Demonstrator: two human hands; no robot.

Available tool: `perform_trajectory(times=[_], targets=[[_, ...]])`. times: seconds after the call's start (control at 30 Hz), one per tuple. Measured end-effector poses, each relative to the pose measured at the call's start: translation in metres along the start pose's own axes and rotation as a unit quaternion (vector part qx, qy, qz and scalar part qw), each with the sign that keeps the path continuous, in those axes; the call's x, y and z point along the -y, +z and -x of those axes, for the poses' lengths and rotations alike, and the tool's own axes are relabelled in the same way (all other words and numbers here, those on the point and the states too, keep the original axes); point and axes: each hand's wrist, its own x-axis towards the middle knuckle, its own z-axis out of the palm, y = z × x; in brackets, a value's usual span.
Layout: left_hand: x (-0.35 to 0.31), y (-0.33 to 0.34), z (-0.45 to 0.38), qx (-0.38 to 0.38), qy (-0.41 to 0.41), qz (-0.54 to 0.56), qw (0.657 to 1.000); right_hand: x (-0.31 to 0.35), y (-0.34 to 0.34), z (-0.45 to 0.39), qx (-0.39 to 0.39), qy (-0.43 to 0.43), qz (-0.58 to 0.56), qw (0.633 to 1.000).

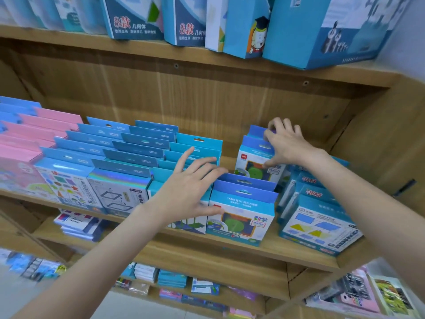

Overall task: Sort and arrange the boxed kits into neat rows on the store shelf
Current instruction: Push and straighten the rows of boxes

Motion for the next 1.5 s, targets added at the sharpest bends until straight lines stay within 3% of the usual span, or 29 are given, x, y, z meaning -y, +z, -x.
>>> perform_trajectory(times=[0.13, 0.37, 0.47, 0.63, 0.8, 0.93, 1.1, 1.2, 1.3, 1.33, 1.4, 1.47, 1.5], targets=[[0.0, 0.001, 0.001, 0.003, 0.0, 0.0, 1.0, -0.007, -0.002, -0.018, 0.094, 0.021, -0.089, 0.991], [-0.001, 0.001, 0.003, 0.0, -0.005, 0.008, 1.0, 0.004, 0.0, -0.024, 0.081, -0.041, -0.144, 0.985], [-0.002, 0.001, 0.004, -0.001, -0.006, 0.013, 1.0, 0.009, -0.004, -0.019, 0.11, -0.081, -0.156, 0.978], [-0.002, 0.002, 0.004, 0.0, -0.005, 0.011, 1.0, 0.029, -0.012, -0.006, 0.193, -0.159, -0.264, 0.931], [-0.002, 0.002, 0.005, 0.002, -0.003, 0.006, 1.0, 0.028, -0.024, -0.002, 0.291, -0.098, -0.35, 0.885], [0.0, 0.005, 0.006, 0.008, 0.001, -0.008, 1.0, 0.025, -0.012, 0.004, 0.379, -0.068, -0.448, 0.807], [-0.001, 0.005, 0.007, 0.007, 0.0, -0.012, 1.0, 0.028, -0.012, 0.001, 0.389, -0.072, -0.463, 0.793], [0.0, 0.005, 0.007, 0.003, 0.004, -0.017, 1.0, 0.032, -0.016, 0.007, 0.342, -0.062, -0.468, 0.813], [0.0, 0.003, 0.009, 0.006, 0.001, -0.031, 1.0, 0.035, -0.028, 0.026, 0.135, -0.034, -0.466, 0.874], [0.0, 0.003, 0.012, 0.003, -0.009, -0.036, 0.999, 0.035, -0.031, 0.036, 0.047, -0.014, -0.489, 0.871], [0.0, 0.003, 0.022, -0.01, -0.037, -0.035, 0.999, 0.039, -0.03, 0.066, -0.089, 0.043, -0.562, 0.821], [0.002, 0.003, 0.032, -0.028, -0.048, -0.036, 0.998, 0.051, -0.017, 0.092, -0.134, 0.091, -0.606, 0.779], [0.003, 0.003, 0.034, -0.037, -0.043, -0.043, 0.997, 0.06, -0.006, 0.101, -0.132, 0.109, -0.604, 0.778]])
